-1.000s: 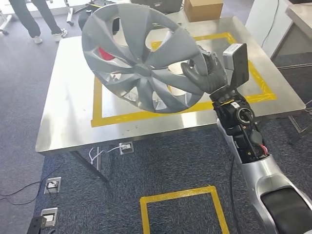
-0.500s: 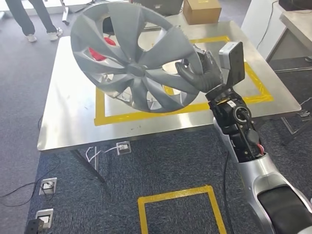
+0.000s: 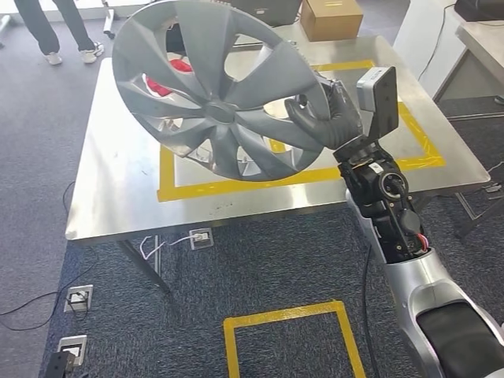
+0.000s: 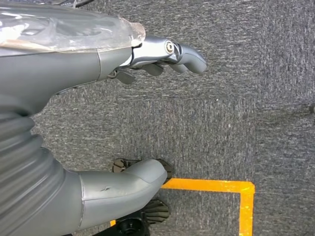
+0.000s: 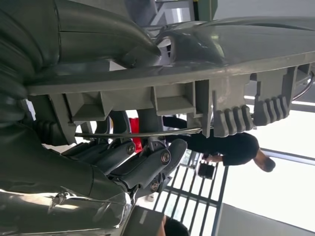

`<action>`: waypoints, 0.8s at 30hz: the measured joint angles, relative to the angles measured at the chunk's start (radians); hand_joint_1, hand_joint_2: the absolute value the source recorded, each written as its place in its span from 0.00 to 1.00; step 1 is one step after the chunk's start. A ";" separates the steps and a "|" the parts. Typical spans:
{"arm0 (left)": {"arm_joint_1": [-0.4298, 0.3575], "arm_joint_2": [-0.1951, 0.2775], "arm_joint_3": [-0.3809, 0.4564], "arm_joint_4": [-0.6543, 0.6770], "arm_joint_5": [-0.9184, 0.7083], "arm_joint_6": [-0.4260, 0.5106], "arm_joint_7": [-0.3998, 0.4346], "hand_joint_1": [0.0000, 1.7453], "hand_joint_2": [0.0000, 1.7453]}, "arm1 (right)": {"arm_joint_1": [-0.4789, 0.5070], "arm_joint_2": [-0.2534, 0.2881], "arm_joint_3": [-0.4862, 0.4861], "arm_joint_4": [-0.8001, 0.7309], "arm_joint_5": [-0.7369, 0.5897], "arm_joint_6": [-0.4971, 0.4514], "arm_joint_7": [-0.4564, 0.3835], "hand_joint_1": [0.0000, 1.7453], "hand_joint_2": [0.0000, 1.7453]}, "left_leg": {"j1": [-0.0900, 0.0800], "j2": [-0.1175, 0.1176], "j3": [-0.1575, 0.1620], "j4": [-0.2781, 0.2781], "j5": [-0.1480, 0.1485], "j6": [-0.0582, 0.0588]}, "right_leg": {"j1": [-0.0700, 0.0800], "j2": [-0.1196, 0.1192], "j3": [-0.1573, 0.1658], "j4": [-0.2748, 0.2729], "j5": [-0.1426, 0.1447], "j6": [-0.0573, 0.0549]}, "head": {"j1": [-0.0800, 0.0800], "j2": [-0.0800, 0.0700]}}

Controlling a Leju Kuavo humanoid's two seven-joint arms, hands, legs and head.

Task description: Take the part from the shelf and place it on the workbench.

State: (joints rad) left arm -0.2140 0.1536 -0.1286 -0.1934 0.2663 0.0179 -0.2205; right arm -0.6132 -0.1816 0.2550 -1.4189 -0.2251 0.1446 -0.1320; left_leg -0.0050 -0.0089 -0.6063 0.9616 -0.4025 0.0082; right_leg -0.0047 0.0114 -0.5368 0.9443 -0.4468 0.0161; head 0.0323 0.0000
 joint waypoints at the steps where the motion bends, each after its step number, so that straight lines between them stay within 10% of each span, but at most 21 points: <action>1: 0.000 0.000 0.000 0.000 0.000 0.000 0.000 0.00 1.00 | 0.000 0.000 0.000 0.000 0.000 0.000 0.000 1.00 1.00 | 0.000 0.000 0.000 0.000 0.000 0.000 | 0.000 0.000 0.000 0.000 0.000 0.001 | 0.000 0.000; 14: 0.000 -0.004 0.000 0.000 -0.004 0.000 0.000 0.00 1.00 | 0.000 0.000 -0.003 0.000 0.000 0.000 0.001 1.00 1.00 | 0.004 0.001 0.000 0.000 -0.001 0.000 | 0.001 0.000 0.000 -0.001 0.000 0.001 | -0.002 0.000; 18: 0.000 -0.004 0.000 0.000 -0.005 0.000 0.000 0.00 1.00 | 0.002 0.000 -0.007 -0.002 0.000 0.000 0.001 1.00 1.00 | 0.007 0.005 0.018 -0.023 0.004 0.017 | 0.001 0.001 0.003 -0.005 -0.005 0.014 | -0.003 0.000; 22: -0.001 -0.006 -0.001 0.000 -0.005 -0.001 -0.001 0.00 1.00 | 0.005 0.000 -0.013 -0.005 -0.001 0.000 0.000 1.00 1.00 | 0.015 0.015 0.043 -0.046 0.008 0.022 | -0.003 -0.002 -0.105 0.220 -0.106 0.024 | 0.011 0.000; 24: 0.000 -0.008 -0.001 0.000 -0.005 -0.001 -0.001 0.00 1.00 | 0.012 0.000 -0.014 -0.006 -0.001 0.000 0.003 1.00 1.00 | 0.019 0.017 0.048 -0.044 0.003 0.017 | -0.011 -0.003 -0.151 0.295 -0.111 0.032 | 0.013 0.000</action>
State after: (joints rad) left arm -0.2139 0.1460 -0.1293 -0.1934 0.2609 0.0167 -0.2213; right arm -0.6016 -0.1820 0.2411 -1.4245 -0.2260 0.1443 -0.1294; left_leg 0.0144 0.0078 -0.5586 0.9174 -0.3996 0.0250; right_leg -0.0157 0.0084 -0.6882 1.2393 -0.5579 0.0483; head 0.0453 0.0000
